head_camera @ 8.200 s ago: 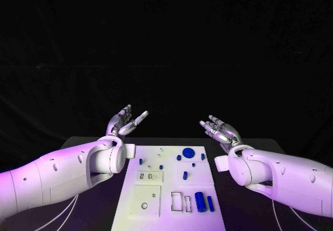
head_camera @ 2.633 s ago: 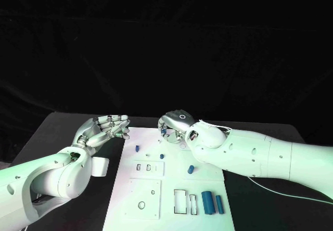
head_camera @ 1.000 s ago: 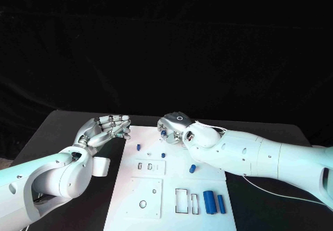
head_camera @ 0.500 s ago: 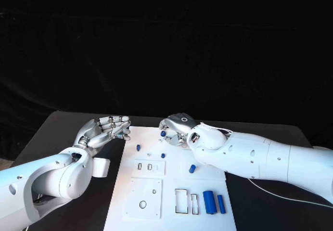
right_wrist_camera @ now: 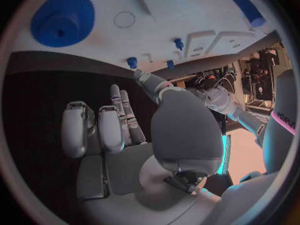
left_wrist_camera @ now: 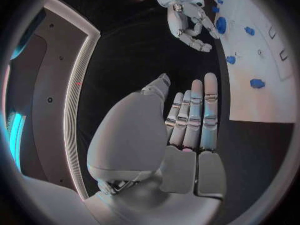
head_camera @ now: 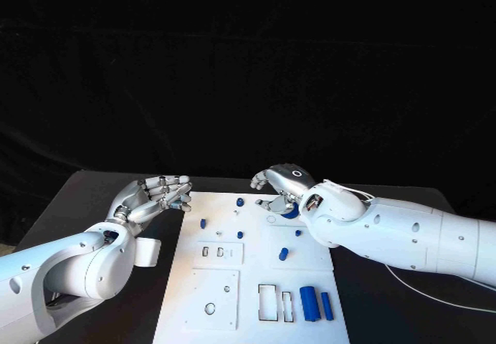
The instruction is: Assemble the parts on the task board
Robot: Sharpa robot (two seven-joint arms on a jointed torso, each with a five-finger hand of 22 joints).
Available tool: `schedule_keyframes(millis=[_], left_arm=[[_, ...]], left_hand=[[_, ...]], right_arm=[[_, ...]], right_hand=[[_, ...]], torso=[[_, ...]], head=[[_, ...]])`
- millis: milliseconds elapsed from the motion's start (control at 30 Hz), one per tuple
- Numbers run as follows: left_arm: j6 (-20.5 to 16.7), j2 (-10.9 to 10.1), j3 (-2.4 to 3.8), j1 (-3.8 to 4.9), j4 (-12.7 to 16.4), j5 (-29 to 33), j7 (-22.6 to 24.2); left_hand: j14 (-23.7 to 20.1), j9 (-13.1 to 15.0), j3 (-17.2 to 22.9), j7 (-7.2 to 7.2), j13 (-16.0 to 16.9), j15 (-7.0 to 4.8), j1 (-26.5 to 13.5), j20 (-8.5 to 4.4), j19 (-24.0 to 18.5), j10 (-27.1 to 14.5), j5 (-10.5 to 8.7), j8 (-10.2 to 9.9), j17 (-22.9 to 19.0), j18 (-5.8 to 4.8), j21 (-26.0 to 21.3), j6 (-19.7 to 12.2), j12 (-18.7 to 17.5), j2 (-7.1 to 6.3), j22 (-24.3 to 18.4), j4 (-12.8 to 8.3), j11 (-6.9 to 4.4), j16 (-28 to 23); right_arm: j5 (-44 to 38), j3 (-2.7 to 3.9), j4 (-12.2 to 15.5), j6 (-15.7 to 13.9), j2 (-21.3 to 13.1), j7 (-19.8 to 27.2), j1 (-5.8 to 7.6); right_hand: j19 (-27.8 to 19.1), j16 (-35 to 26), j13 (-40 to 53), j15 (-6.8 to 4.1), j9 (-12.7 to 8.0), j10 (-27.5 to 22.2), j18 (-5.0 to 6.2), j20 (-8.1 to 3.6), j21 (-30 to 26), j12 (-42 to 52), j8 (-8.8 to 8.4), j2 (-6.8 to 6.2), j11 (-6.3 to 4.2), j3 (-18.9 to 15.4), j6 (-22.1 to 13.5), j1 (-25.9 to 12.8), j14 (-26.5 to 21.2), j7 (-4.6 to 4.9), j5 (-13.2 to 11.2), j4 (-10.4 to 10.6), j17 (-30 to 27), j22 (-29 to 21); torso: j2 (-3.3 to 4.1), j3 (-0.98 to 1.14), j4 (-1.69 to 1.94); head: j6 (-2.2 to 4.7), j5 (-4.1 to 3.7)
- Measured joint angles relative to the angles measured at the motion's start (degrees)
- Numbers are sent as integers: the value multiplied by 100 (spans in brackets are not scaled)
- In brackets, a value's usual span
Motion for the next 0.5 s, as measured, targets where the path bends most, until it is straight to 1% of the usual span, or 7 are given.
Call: schedule_keyframes(millis=[33, 133, 200, 300, 367, 433, 500], left_arm=[[1, -6, 0, 0, -4, 0, -3], [3, -16, -1, 0, -14, 0, -9], [5, -20, -1, 1, -16, 0, -12], [9, -27, -1, 1, -17, 0, -16], [12, -28, -1, 1, -18, 0, -18], [16, -28, -1, 1, -18, 0, -20], [20, -28, -1, 1, -18, 0, -22]], left_hand=[[0, 0, 0, 0, 0, 0, 0, 0, 0, 0, 0, 0, 0, 0, 0, 0, 0, 0, 0, 0, 0, 0], [0, 0, 0, 0, 0, 0, 0, 0, 0, 0, 0, 0, 0, 0, 0, 0, 0, 0, 0, 0, 0, 0], [0, 0, 0, 0, 0, 0, 0, 0, 0, 0, 0, 0, 0, 0, 0, 0, 0, 0, 0, 0, 0, 0], [0, 0, 16, 0, 0, 0, 0, -22, -22, 0, 0, 0, 0, -1, 0, 0, 0, 0, 7, -16, 0, 23], [0, 1, 16, 0, 0, 0, 0, -21, -21, 0, 0, 0, -1, -1, 0, 0, 0, 0, 7, -16, 0, 23], [0, 1, 15, 0, 0, 0, 0, -21, -21, 0, 0, 0, -1, -1, 0, 0, 0, 0, 7, -16, 0, 23], [0, 1, 15, 0, 0, 0, 0, -21, -21, 0, 0, 0, -1, 0, 0, 0, 0, 0, 7, -16, 0, 23]], right_arm=[[110, 12, 54, 0, -95, 21, 10], [517, 36, 237, 31, -414, 78, 49], [715, 46, 286, 70, -546, 93, 68], [1060, 56, 372, 220, -788, 103, 96], [1225, 58, 390, 339, -901, 99, 103], [1376, 58, 401, 494, -990, 73, 106], [1469, 58, 404, 628, -1030, 40, 106]], right_hand=[[75, 58, 41, -1, 5, 210, 0, -17, 77, 96, -14, 16, -25, 26, 27, 16, 1, -9, 36, 21, 102, 58], [305, 218, 210, -118, 14, 940, 0, -94, 305, 423, -66, -21, -178, 135, 81, 74, 8, -62, 108, 25, 384, 97], [355, 262, 293, -142, 16, 1173, 0, -144, 373, 557, -67, -31, -229, 137, 62, 84, 2, -93, 159, 23, 477, 97], [437, 352, 624, -279, 59, 1696, -1, -227, 506, 1015, -65, -133, -373, 6, 16, 36, 10, -213, 349, 36, 648, 97], [443, 433, 1486, -320, 174, 1606, -96, -318, 591, 1830, 17, -186, -428, -236, -86, 58, 10, -287, 463, 86, 788, 97], [443, 495, 2416, -320, 238, 1590, -96, -318, 636, 2749, 72, -186, -430, -349, -160, 58, 10, -282, 465, 126, 915, 97], [443, 655, 4371, -312, 357, 1568, -96, -318, 735, 4608, 209, -136, -389, -516, -283, 108, 14, -306, 465, 209, 1188, 97]], torso=[[-4, 3, -10], [-17, 14, -34], [-21, 18, -42], [-32, 25, -63], [-37, 32, -74], [-40, 42, -87], [-40, 53, -97]], head=[[1, -7], [0, -35], [-2, -49], [-20, -75], [-27, -83], [-32, -83], [-36, -78]])
